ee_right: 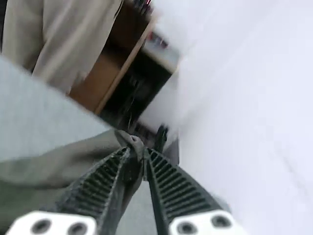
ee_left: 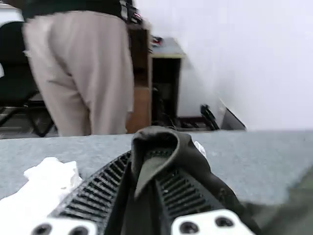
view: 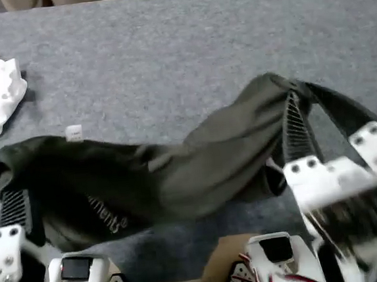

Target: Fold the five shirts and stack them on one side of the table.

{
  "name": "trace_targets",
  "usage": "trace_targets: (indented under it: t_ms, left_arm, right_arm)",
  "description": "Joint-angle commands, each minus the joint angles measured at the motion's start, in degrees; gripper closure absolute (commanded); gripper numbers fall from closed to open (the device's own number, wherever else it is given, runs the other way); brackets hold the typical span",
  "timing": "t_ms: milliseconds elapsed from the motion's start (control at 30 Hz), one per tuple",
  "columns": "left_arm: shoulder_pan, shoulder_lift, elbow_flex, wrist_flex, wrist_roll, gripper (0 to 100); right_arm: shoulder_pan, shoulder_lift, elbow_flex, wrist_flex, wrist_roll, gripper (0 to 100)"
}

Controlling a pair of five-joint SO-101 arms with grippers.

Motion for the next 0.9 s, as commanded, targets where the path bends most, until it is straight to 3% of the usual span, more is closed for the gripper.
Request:
trace_targets:
  t_ms: [0, 133, 333, 500, 733, 867]
  left_arm:
    - [-2.55, 0.31, 0.62, -1.41, 0.53, 98]
    - [-2.55, 0.40, 5.98, -1.49, 0.35, 98]
    - [-2.55, 0.40, 24.88, -5.36, 0.26, 98]
    - [-2.64, 0.48, 43.16, -17.41, 0.26, 98]
    - [-2.37, 1.89, 74.20, -44.66, 0.26, 98]
    - [-2.64, 9.54, 78.68, -47.82, 0.26, 98]
  right_arm:
    - [-0.31, -0.40, -4.62, -3.78, -2.99, 99.3]
    - [-0.40, -0.13, -3.82, -7.30, -6.51, 99.3]
    - [-0.48, 6.11, 5.93, -7.38, -7.65, 99.3]
    - [-3.21, 15.69, 16.66, -9.58, -7.21, 99.3]
    - [-3.30, 33.63, 31.87, -23.12, -5.01, 99.3]
    - [-3.47, 45.05, 34.15, -24.00, -4.13, 99.3]
